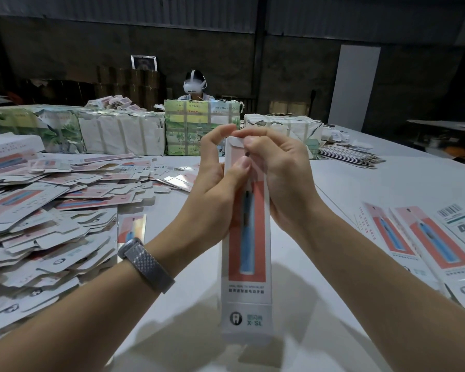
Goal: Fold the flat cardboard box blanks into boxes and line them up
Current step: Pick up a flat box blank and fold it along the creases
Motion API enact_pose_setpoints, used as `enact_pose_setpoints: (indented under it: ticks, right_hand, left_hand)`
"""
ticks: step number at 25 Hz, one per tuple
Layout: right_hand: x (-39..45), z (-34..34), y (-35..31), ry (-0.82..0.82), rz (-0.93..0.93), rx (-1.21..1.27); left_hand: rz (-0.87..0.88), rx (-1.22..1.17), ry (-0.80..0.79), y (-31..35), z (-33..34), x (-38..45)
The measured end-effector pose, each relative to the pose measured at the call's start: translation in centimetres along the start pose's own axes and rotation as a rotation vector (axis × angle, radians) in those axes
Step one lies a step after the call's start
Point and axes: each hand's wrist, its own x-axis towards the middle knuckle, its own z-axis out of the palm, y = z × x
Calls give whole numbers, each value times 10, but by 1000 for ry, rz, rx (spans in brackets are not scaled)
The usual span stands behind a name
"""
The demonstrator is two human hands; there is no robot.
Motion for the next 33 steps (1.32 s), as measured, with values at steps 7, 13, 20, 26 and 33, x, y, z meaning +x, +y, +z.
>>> enact_pose_setpoints:
  ticks: [7,13,20,26,33]
  right_hand:
    - [0,-2,-10,-9,37,113]
    - [1,-7,-10,-61,-10,-11]
    - [8,-19,-11,-91,-306,-335]
    - [4,-12,-5,-104,-313,-322]
    - [0,1,-15,112,-303,-832]
  left_hand:
    - [84,142,-82,2,-2,0]
    - [62,133,-94,11,-6,0]
    - [4,68,-75,16,-2,1]
    - [13,102,-24,17,-5,4]
    - [-110,-6,143,17,0,11]
